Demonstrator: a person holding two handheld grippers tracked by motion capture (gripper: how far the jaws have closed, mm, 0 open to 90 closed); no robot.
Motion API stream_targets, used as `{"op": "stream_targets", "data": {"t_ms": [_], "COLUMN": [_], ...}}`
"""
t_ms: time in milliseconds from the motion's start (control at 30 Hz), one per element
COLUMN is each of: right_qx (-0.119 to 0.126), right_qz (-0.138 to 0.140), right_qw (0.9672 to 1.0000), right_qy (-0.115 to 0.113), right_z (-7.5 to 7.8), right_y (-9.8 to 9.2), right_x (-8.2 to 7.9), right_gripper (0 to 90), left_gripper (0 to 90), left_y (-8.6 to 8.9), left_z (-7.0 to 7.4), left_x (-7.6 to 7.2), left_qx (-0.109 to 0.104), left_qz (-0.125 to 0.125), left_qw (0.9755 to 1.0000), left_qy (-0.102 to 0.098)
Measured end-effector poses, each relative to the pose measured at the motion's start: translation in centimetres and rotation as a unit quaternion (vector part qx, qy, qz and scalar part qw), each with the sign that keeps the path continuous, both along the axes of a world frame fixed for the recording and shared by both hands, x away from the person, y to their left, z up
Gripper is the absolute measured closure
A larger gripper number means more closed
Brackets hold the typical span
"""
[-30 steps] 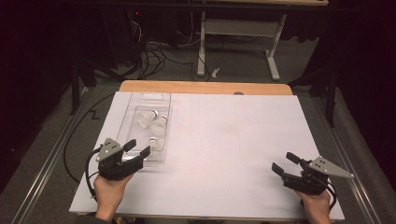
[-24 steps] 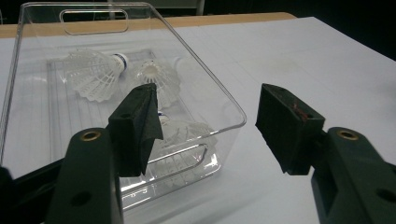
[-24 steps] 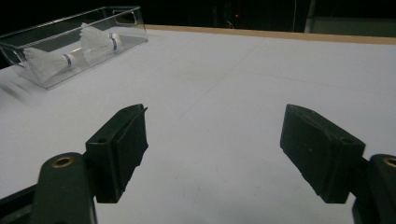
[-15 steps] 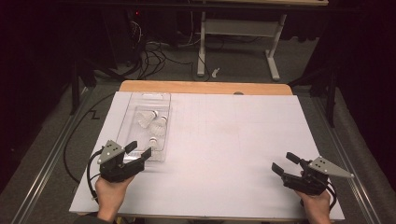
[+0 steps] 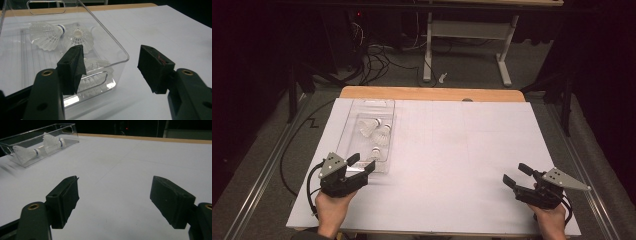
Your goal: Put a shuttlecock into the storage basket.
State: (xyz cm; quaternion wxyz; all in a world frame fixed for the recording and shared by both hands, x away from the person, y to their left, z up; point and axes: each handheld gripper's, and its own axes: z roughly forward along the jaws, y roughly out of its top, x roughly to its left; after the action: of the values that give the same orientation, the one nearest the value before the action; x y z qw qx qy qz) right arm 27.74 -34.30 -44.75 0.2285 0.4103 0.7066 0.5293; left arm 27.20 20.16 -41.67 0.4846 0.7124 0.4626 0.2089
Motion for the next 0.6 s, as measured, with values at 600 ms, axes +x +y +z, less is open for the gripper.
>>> {"op": "stream_targets", "data": {"t_ms": [600], "right_qx": [-0.001], "right_qz": [0.000], "right_qw": [1.0000], "right_qy": [0.000], "right_z": [0.0], "right_y": [0.0], "right_x": [0.0], "right_gripper": [23.4], "left_gripper": [38.1], "left_y": [0.0], "left_z": [-1.1], "left_x": [-0.3], "left_qx": [0.001], "left_qz": [-0.006], "left_qw": [1.0000], "left_qy": [0.006]}}
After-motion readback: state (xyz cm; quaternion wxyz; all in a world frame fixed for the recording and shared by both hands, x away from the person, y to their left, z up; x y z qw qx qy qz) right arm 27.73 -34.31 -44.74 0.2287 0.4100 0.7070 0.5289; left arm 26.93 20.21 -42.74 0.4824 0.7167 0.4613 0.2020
